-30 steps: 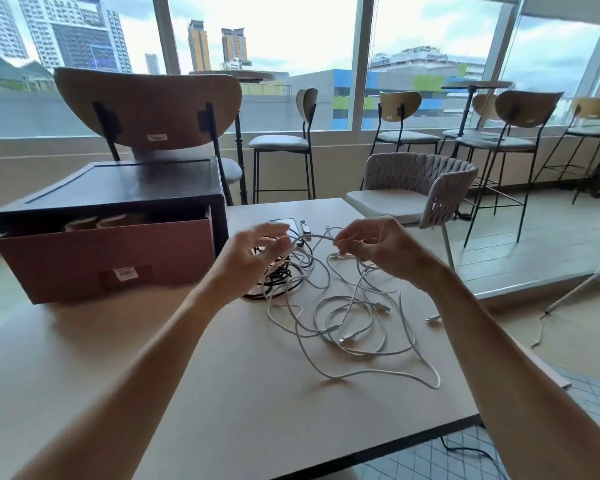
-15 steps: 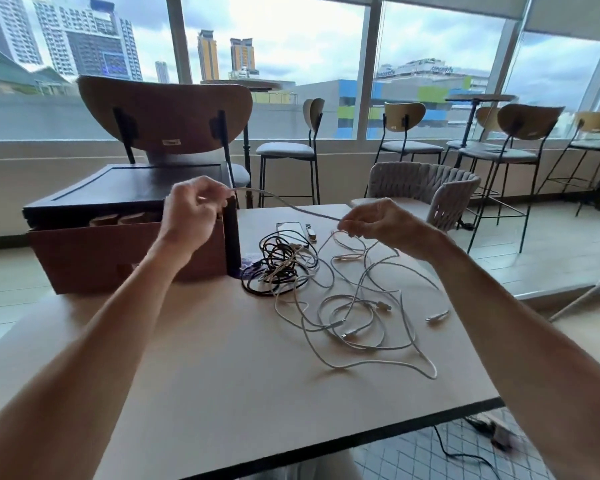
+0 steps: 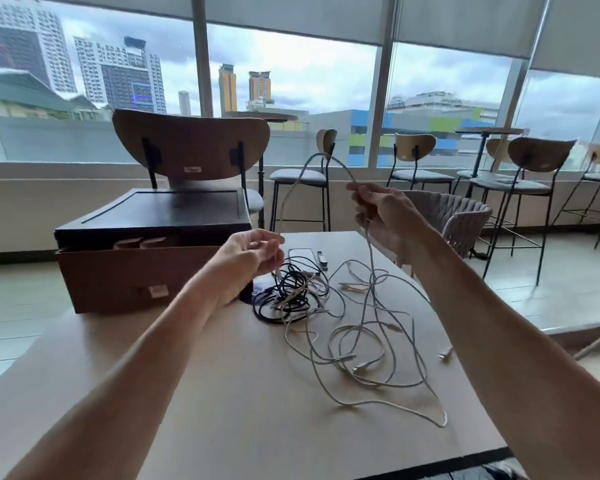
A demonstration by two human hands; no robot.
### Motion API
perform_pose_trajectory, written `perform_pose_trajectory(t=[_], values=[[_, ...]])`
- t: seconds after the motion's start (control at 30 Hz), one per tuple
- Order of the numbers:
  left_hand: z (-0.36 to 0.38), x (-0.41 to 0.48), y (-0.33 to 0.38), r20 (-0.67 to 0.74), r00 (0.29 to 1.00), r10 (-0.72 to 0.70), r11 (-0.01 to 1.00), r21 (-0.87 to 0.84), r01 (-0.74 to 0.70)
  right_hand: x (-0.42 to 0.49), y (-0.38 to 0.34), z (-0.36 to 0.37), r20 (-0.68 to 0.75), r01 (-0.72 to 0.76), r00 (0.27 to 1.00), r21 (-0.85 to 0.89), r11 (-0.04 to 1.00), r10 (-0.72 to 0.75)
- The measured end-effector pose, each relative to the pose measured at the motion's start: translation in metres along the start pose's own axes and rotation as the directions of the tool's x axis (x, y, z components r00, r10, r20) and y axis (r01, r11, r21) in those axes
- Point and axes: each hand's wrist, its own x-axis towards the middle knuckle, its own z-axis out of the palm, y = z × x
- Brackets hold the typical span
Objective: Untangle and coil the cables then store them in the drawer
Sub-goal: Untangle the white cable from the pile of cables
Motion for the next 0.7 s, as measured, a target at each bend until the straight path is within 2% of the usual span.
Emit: perform_pose_trajectory(t=[0.1,0.17,0.3,0.37,0.43,0.5,0.6,0.63,0.7], values=[[0.034,0.010,-0.004,0.154,0.988,0.007,1.000,-0.008,-0.005,0.001,-0.001,0.011,0.173,-0.021,0.984,-0.056,0.998,0.030],[0.053,0.016,-0.008,0.221,0.975,0.010,1.000,0.005,-0.012,0.000,0.009,0.011,0.188,-0.056,0.980,-0.043,0.998,0.063],[0.077,0.032,-0.020,0.287,0.958,0.025,0.991,0.117,-0.061,0.006,0.021,0.003,0.137,-0.153,0.983,0.238,0.959,0.123],[0.086,0.040,-0.026,0.306,0.951,0.030,0.982,0.168,-0.085,0.011,0.020,0.000,0.152,-0.188,0.977,0.288,0.939,0.149],[0.096,0.050,-0.035,0.285,0.957,0.063,0.965,0.227,-0.131,0.017,0.019,-0.004,0.162,-0.208,0.972,0.263,0.942,0.170],[0.105,0.062,-0.043,0.188,0.974,0.123,0.938,0.298,-0.175,0.023,0.019,-0.008,0.170,-0.233,0.966,0.227,0.946,0.197],[0.107,0.075,-0.049,0.066,0.990,0.122,0.954,0.269,-0.135,0.033,0.026,-0.024,0.164,-0.232,0.965,0.191,0.954,0.202],[0.105,0.076,-0.048,0.046,0.993,0.111,0.968,0.221,-0.119,0.033,0.030,-0.032,0.125,-0.211,0.973,0.131,0.969,0.195],[0.095,0.076,-0.041,-0.013,0.995,0.101,0.992,0.071,-0.100,0.029,0.041,-0.053,0.041,-0.165,0.984,-0.135,0.977,0.171]])
